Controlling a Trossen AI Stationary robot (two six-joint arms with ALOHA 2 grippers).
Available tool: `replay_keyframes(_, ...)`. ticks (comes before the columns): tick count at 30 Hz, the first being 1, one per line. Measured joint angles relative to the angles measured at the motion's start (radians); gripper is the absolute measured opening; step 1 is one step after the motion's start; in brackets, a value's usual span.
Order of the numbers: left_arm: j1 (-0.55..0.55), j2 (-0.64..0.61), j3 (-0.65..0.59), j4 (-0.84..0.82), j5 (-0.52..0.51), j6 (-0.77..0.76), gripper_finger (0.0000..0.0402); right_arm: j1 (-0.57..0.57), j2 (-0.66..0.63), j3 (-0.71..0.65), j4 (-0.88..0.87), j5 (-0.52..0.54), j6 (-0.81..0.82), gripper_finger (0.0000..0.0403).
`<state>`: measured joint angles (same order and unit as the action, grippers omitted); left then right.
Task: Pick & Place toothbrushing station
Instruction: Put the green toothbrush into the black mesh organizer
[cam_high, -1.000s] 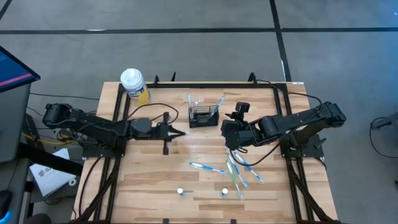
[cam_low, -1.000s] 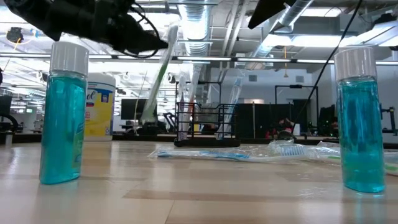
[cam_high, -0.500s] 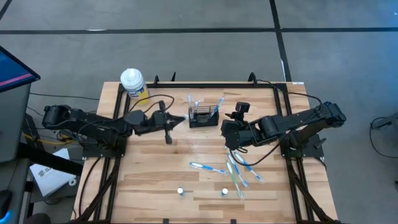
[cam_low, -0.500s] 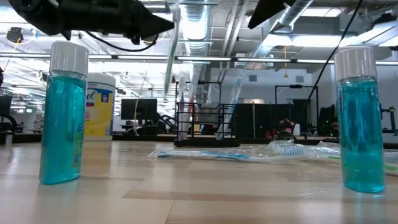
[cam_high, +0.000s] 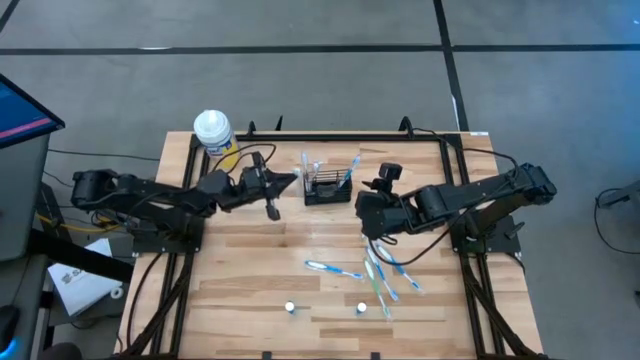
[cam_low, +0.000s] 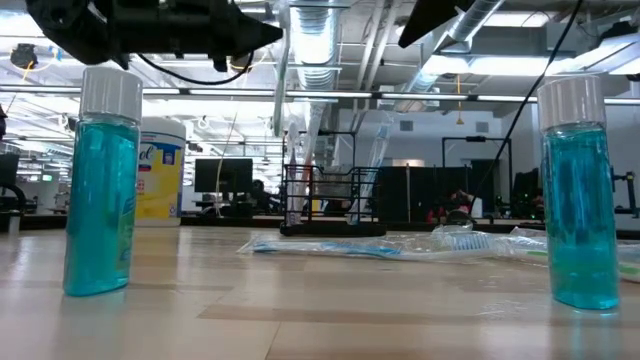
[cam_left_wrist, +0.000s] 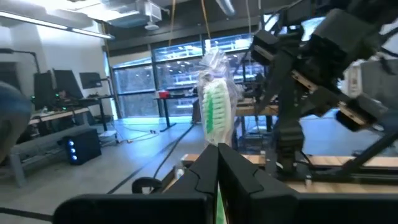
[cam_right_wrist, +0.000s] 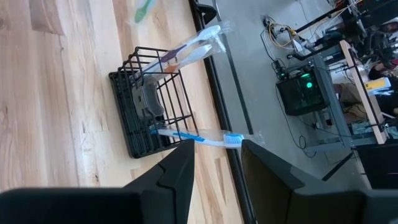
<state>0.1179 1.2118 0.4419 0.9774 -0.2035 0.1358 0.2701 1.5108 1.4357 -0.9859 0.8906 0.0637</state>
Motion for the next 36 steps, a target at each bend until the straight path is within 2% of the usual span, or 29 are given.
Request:
replay_keyframes(11,0.07,0.164,0.0,0.202,0.024,-0.039,0.0,0.0,0.0,0.0,-0.002,0.0,-0.001,0.0122)
replay_keyframes(20,0.12,0.2,0.0,0.218,0.028,-0.092,0.0,0.0,0.0,0.0,-0.004,0.0,-0.003,0.0122)
replay_keyframes(36,0.106,0.224,0.0,0.263,0.043,-0.126,0.0,0.0,0.0,0.0,-0.004,0.0,-0.002,0.0122)
